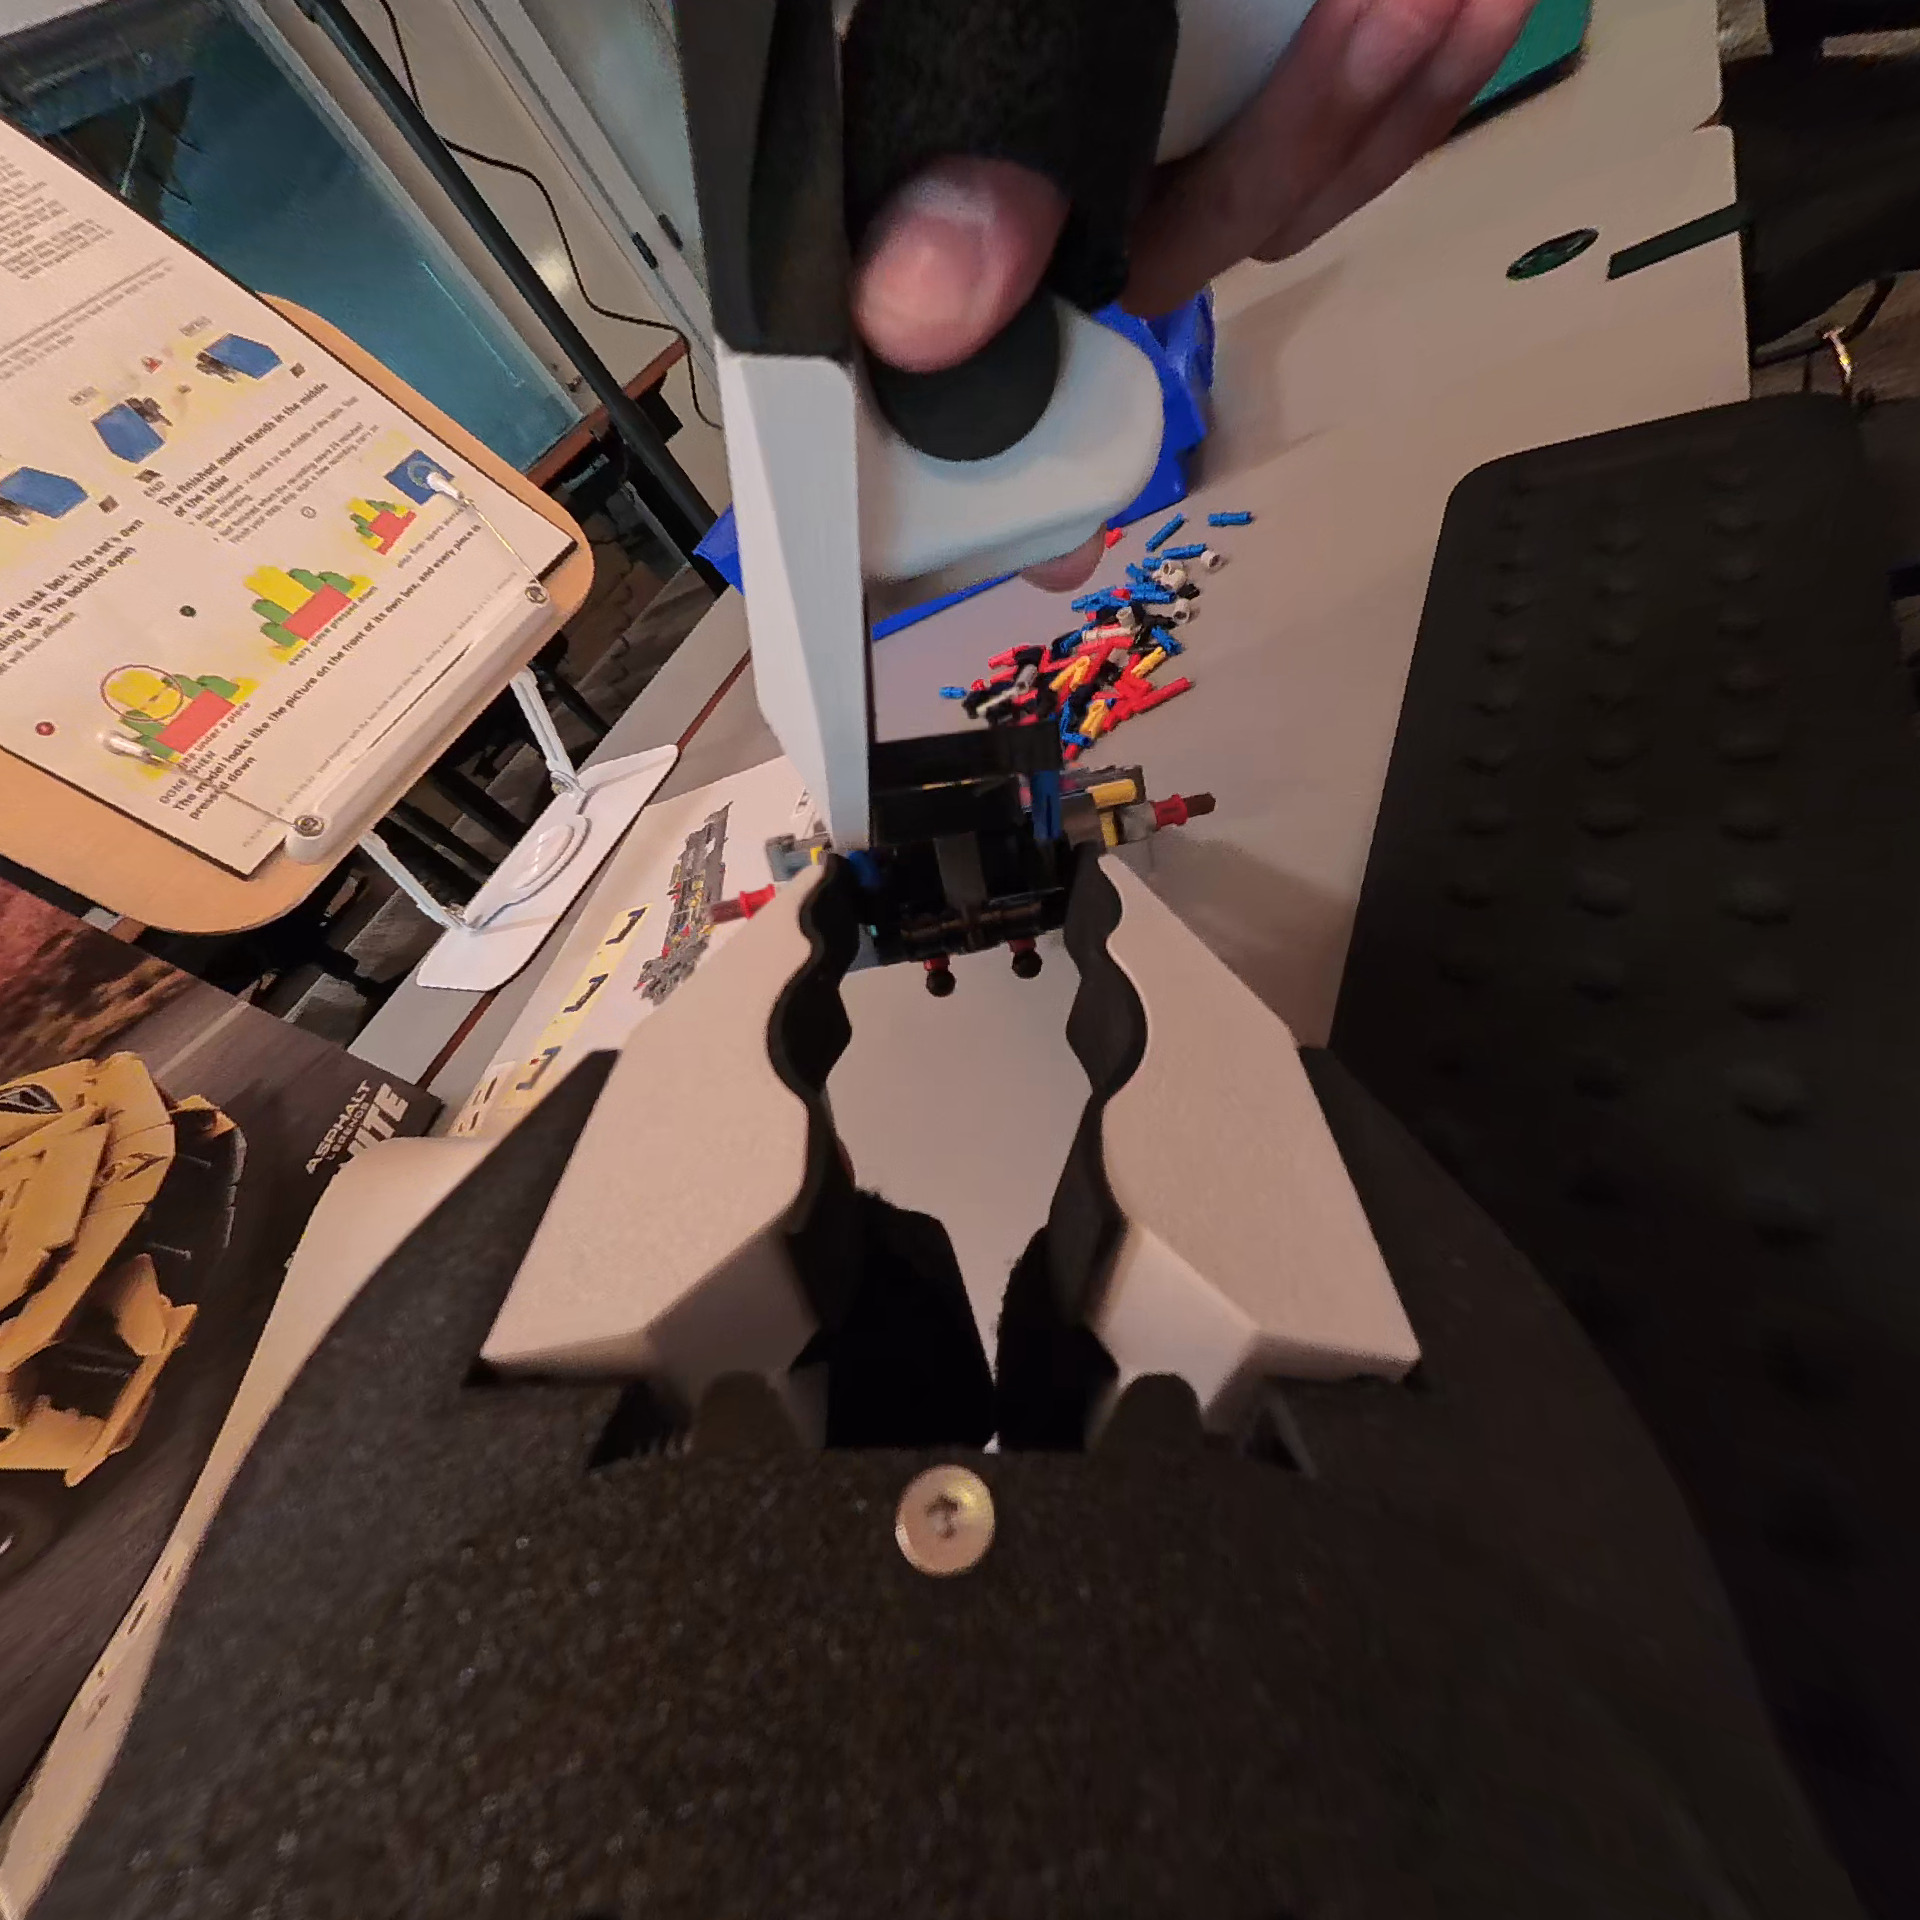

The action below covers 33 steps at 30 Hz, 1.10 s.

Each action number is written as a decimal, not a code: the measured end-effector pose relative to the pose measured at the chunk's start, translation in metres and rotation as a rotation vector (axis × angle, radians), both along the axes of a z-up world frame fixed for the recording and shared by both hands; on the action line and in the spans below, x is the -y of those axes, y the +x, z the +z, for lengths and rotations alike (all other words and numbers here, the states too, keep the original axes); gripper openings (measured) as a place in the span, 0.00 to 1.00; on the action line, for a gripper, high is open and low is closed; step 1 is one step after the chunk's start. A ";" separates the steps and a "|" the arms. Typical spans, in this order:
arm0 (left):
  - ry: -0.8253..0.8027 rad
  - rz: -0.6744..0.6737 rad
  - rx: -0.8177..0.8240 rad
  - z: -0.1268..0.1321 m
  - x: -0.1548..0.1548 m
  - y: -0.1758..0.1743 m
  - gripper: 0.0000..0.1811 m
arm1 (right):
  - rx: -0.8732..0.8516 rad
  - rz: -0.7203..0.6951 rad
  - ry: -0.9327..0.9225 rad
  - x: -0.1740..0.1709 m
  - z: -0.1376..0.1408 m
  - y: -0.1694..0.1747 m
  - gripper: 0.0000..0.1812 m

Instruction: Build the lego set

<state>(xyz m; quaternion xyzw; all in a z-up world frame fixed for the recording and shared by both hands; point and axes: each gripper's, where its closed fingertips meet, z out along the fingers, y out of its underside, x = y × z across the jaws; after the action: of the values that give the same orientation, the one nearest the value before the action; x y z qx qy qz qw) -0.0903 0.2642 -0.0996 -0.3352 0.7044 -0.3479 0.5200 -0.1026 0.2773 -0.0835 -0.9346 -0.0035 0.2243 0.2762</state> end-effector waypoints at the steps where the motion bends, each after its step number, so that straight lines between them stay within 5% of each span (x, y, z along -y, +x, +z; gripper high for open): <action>1: -0.006 0.002 -0.004 0.000 -0.001 0.000 0.21 | -0.012 -0.006 0.001 -0.001 0.000 0.000 0.04; 6: -0.110 -0.027 0.041 0.013 -0.003 -0.001 0.21 | 0.071 0.037 0.153 -0.010 0.016 0.001 0.05; 8: -0.149 -0.033 0.041 0.016 -0.004 0.000 0.22 | 0.168 0.064 0.258 -0.010 0.029 0.007 0.16; 18: -0.528 -0.002 -0.063 0.046 -0.026 0.004 0.22 | 1.002 0.117 0.561 0.008 0.016 0.023 0.33; 27: -0.419 0.080 -0.115 0.061 -0.008 0.006 0.22 | 1.002 0.137 0.755 0.006 0.040 0.013 0.13; 33: -0.302 -0.175 -0.086 0.082 0.015 -0.001 0.26 | 0.748 0.151 0.885 0.027 0.049 0.025 0.11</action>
<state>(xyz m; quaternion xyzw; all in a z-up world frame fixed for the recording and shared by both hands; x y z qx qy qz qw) -0.0915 0.2496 -0.0175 -0.3613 0.6923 -0.4791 0.4008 -0.0778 0.2507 -0.0344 -0.7430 -0.2607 -0.1248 0.6037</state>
